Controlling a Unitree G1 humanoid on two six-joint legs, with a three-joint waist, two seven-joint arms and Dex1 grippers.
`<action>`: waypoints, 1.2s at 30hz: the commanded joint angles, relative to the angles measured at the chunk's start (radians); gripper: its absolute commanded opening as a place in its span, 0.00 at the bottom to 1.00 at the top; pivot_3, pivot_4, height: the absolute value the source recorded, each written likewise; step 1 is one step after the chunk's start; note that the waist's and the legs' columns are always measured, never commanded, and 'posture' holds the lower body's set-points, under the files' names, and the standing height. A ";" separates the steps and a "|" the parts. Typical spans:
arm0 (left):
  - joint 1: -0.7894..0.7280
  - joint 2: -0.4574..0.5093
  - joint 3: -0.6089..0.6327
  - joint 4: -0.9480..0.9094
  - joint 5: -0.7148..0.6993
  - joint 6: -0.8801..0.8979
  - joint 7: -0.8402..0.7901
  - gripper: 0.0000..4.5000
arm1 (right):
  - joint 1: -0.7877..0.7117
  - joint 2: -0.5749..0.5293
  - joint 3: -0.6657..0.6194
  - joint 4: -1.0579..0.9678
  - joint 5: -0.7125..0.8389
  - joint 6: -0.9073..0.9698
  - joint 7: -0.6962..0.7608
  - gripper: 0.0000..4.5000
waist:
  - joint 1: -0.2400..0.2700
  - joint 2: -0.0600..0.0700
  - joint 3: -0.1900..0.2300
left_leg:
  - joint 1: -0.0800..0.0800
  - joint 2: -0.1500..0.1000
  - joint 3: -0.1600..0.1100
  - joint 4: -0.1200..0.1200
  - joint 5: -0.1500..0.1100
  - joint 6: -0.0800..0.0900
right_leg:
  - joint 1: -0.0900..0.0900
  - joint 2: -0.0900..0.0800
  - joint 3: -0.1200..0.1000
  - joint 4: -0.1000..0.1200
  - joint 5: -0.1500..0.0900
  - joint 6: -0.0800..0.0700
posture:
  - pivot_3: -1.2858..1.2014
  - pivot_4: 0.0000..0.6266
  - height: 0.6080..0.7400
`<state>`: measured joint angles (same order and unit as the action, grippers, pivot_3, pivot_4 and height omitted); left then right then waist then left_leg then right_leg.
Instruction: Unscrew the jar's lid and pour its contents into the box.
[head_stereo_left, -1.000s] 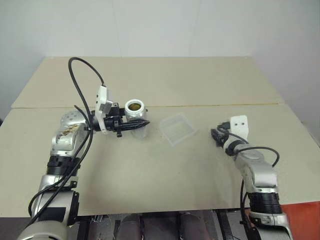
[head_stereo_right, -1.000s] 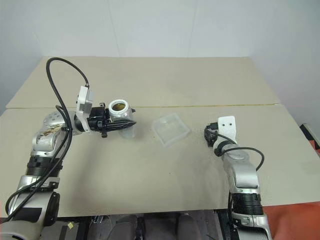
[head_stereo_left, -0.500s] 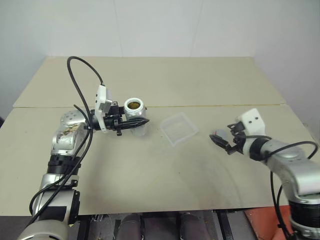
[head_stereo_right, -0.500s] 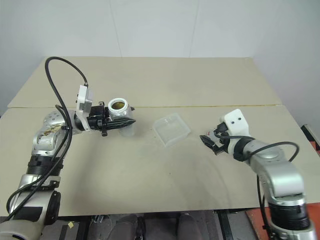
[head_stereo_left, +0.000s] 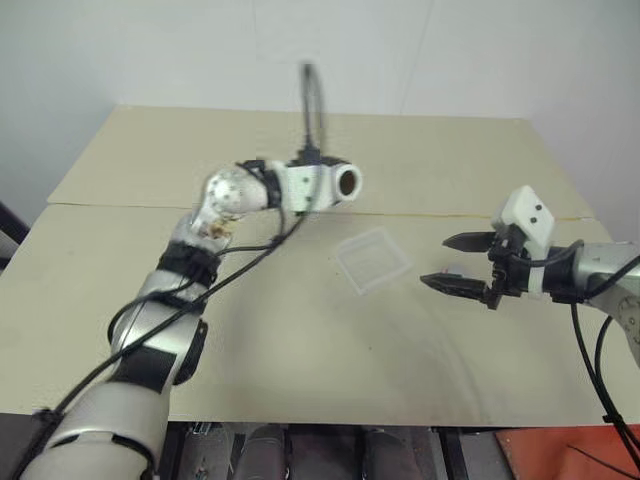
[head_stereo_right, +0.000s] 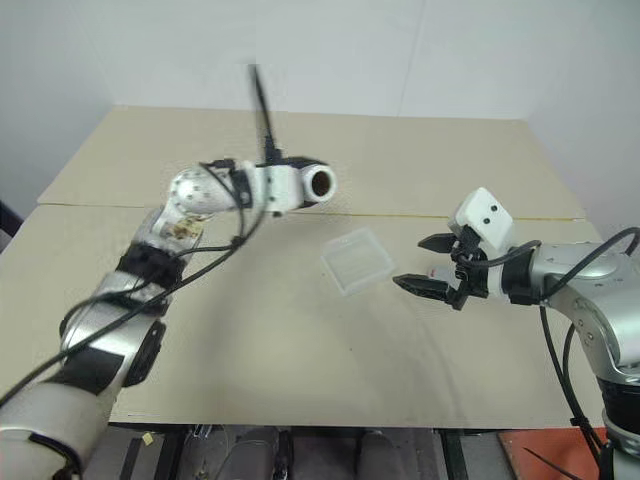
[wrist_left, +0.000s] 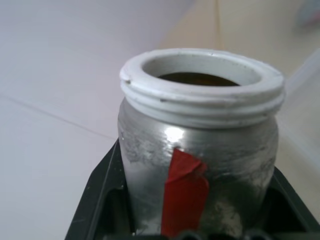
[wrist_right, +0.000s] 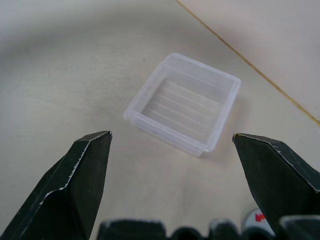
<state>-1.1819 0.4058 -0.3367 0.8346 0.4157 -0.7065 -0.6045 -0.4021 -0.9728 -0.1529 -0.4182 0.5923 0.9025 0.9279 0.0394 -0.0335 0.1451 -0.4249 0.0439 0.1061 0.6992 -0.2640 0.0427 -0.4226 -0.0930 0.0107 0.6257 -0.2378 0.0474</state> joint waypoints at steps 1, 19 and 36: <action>-0.094 0.011 -0.245 0.059 0.442 -0.123 0.498 0.43 | -0.033 -0.032 -0.005 -0.009 0.001 -0.025 0.016 0.99 | 0.001 0.000 0.000 | 0.000 0.000 0.000 0.000 0.000 0.000 | 0.000 0.000 0.000 0.000 0.000 0.000 | 0.52 0.24 1.00; -0.216 -0.132 -0.754 0.234 1.055 0.287 1.246 0.43 | -0.053 -0.033 -0.065 -0.089 0.105 0.073 -0.073 0.99 | 0.001 -0.001 0.000 | -0.002 0.000 0.002 0.001 0.000 0.000 | -0.003 -0.001 0.000 0.003 0.000 0.001 | 0.52 0.24 1.00; -0.169 -0.031 -0.470 0.244 0.654 0.111 1.077 0.43 | -0.082 -0.005 -0.021 -0.058 0.109 0.051 -0.098 0.99 | -0.001 -0.001 0.000 | -0.002 0.001 0.002 0.002 0.000 -0.001 | -0.003 -0.001 0.000 0.004 0.000 0.001 | 0.52 0.24 1.00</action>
<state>-1.3529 0.3641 -0.8770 1.0836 1.1583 -0.5743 0.5083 -0.4635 -0.9783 -0.1622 -0.4690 0.6918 0.9703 0.8284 0.0387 -0.0341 0.1454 -0.4267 0.0448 0.1082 0.7017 -0.2634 0.0416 -0.4257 -0.0944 0.0108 0.6300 -0.2375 0.0485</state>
